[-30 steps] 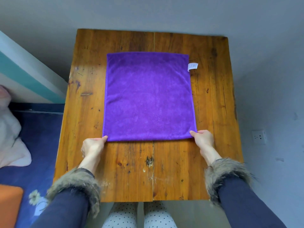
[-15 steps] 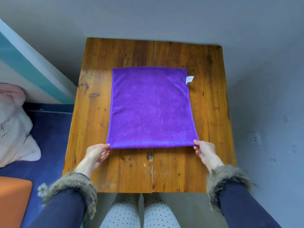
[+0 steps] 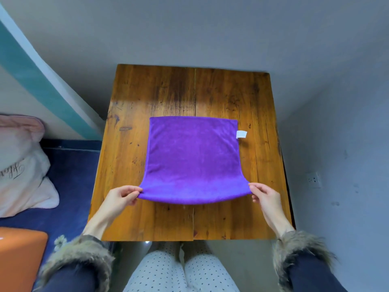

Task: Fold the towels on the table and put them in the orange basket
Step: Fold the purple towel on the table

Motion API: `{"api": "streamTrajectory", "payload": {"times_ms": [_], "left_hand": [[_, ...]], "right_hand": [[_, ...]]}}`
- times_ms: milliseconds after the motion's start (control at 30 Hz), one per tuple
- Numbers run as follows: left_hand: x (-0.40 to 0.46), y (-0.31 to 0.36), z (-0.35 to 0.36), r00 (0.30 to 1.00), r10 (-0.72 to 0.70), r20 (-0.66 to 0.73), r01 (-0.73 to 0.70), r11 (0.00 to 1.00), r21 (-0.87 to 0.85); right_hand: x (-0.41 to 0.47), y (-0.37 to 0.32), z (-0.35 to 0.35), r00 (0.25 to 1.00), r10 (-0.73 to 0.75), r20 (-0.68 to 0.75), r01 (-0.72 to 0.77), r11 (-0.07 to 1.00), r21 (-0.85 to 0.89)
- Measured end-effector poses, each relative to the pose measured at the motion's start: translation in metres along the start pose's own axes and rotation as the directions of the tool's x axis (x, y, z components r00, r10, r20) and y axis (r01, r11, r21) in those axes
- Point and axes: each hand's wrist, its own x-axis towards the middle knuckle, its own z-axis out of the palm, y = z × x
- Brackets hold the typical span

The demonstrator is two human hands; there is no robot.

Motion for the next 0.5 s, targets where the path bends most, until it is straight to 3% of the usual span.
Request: {"api": "streamTrajectory", "payload": {"times_ms": [133,300,433,500], "left_hand": [[0.007,0.026,-0.014,0.996,0.033,0.087,-0.040,0.996,0.074],[0.023,0.048,-0.019,0.977,0.196,-0.082,-0.175,0.963,0.206],[0.051,0.069,-0.019,0.953,0.256,-0.159,-0.228,0.957,0.179],[0.072,0.079,-0.021,0.943,0.255,-0.214,-0.223,0.961,0.163]], "right_hand": [[0.010,-0.030,0.000,0.992,-0.020,0.126,0.013,0.998,0.057],[0.029,-0.056,0.001,0.979,-0.175,0.107,0.199,0.938,-0.284],[0.062,-0.077,0.007,0.962,-0.272,0.031,0.266,0.898,-0.352],[0.081,-0.088,0.015,0.967,-0.254,0.032,0.252,0.923,-0.291]]}}
